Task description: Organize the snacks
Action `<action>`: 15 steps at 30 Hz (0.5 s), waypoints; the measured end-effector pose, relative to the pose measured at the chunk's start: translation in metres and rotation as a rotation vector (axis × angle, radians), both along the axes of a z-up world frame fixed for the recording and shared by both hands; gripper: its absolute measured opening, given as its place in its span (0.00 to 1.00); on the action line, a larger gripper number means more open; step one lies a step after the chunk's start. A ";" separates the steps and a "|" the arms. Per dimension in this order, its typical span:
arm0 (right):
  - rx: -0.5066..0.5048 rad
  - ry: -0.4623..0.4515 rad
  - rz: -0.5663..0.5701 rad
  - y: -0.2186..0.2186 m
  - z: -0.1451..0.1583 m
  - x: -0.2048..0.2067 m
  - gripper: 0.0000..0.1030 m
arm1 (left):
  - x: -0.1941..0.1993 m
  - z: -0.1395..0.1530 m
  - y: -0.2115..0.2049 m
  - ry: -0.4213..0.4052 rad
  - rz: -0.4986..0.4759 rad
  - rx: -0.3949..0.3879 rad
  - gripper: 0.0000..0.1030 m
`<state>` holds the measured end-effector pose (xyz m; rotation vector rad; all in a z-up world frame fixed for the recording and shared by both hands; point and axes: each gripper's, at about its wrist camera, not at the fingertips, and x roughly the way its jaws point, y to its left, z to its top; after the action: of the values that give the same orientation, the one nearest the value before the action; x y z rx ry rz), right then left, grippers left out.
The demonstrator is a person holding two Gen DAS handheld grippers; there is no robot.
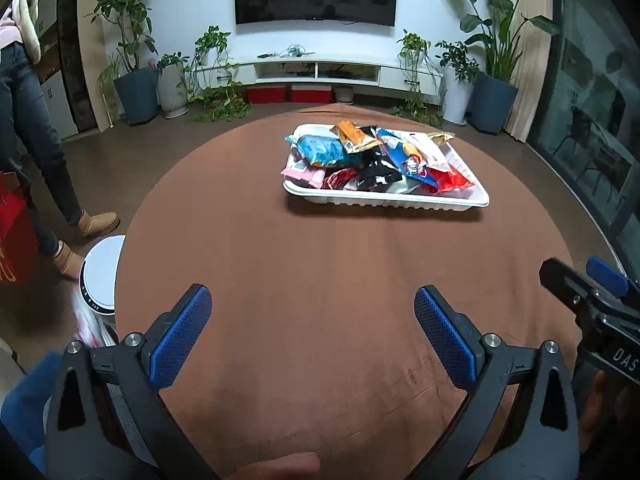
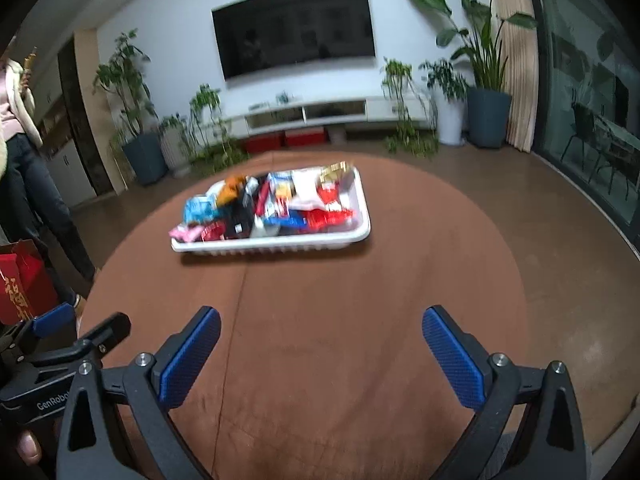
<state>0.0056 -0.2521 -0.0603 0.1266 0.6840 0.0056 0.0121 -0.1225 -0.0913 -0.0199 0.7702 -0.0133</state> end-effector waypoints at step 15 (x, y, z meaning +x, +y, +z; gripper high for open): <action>-0.004 0.050 0.019 0.006 -0.001 0.003 1.00 | 0.008 -0.012 0.004 0.036 -0.001 -0.008 1.00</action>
<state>0.0082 -0.2461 -0.0616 0.1165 0.7354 0.0189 0.0200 -0.1186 -0.1028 -0.0279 0.8060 -0.0168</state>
